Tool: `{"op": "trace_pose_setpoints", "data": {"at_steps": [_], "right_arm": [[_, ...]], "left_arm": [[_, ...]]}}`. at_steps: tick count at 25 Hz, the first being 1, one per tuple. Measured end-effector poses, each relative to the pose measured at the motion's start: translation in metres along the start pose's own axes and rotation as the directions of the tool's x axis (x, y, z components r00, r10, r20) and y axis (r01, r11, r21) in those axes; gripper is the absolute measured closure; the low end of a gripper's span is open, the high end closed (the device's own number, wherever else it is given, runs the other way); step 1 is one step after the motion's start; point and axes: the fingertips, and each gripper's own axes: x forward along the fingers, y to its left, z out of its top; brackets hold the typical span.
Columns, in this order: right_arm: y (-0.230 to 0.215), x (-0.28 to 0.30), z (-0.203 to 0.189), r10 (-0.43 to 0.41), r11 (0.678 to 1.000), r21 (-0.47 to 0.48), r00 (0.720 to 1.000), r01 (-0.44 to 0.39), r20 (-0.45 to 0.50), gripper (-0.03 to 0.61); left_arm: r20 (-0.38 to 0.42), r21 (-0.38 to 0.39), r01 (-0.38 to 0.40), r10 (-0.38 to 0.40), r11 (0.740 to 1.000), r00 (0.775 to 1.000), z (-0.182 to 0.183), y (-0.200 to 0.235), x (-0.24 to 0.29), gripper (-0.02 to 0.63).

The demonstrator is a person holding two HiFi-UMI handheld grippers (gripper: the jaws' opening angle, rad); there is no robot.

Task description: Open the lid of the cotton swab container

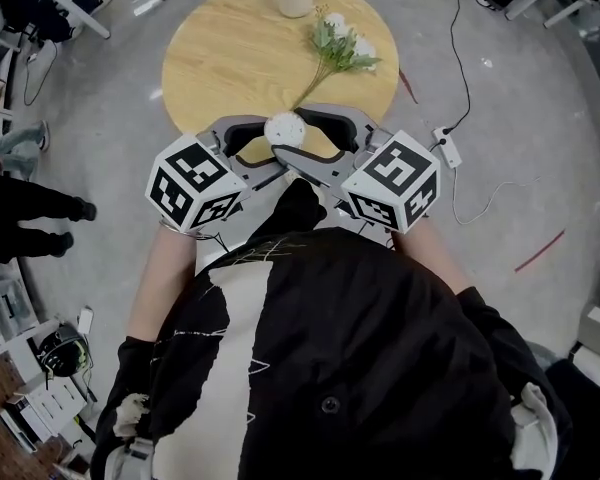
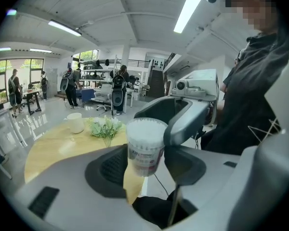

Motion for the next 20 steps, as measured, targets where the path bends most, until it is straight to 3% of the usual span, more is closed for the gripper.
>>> {"op": "trace_pose_setpoints", "data": {"at_steps": [8,20], "right_arm": [[-0.006,-0.005,-0.004,0.028,0.98,0.198,1.0,-0.03,0.014,0.334],[-0.011,-0.01,0.003,0.069,0.905,0.412,0.993,-0.103,0.098,0.34]], "left_arm": [[0.025,0.008,-0.043,0.042,0.999,0.999,0.0,-0.002,-0.001,0.373],[0.073,-0.014,-0.097,0.098,0.995,0.993,0.009,-0.003,-0.01,0.374]]}}
